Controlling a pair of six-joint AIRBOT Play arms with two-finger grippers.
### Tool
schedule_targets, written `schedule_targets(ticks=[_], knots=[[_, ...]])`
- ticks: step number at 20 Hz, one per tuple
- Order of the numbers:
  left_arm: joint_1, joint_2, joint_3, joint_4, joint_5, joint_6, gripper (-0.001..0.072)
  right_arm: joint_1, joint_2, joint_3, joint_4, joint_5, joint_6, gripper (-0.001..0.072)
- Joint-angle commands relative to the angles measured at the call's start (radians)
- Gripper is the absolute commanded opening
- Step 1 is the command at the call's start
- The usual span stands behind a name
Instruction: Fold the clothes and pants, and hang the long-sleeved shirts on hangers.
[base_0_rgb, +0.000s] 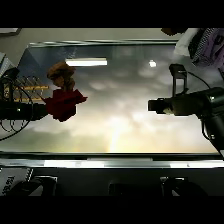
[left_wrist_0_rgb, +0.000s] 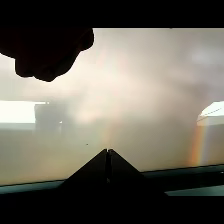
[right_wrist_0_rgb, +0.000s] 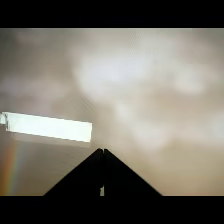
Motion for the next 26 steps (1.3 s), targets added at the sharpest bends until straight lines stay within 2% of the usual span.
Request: schedule_targets(ticks=[1,17,22,23,24,25,26], knots=[[0.000,0.001,0.000,0.000,0.000,0.000,0.0016,0.001,0.001,0.001,-0.001,0.000,0.000,0.0031],[0.000,0.001,0.000,0.000,0.002,0.000,0.0016,0.001,0.001,0.001,-0.001,0.000,0.000,0.0031],[0.000,-0.012,0.000,0.012,0.054,0.000,0.0016,0.001,0.001,0.001,-0.001,0.000,0.000,0.0031],[0.000,-0.014,0.000,0.020,0.067,0.001,0.0028,0.001,0.001,0.001,-0.001,0.001,0.000,0.0031],[0.000,-0.018,0.000,0.059,0.079,-0.002,0.0086,0.001,0.001,0.001,-0.001,0.000,0.000,0.0031],[0.000,-0.021,0.000,0.105,0.082,-0.023,0.0173,0.001,0.001,0.001,0.000,0.000,0.001,0.0031],[0.001,-0.028,0.000,0.162,0.091,-0.066,0.0198,0.001,0.001,0.001,0.000,0.000,0.001,0.0031]])
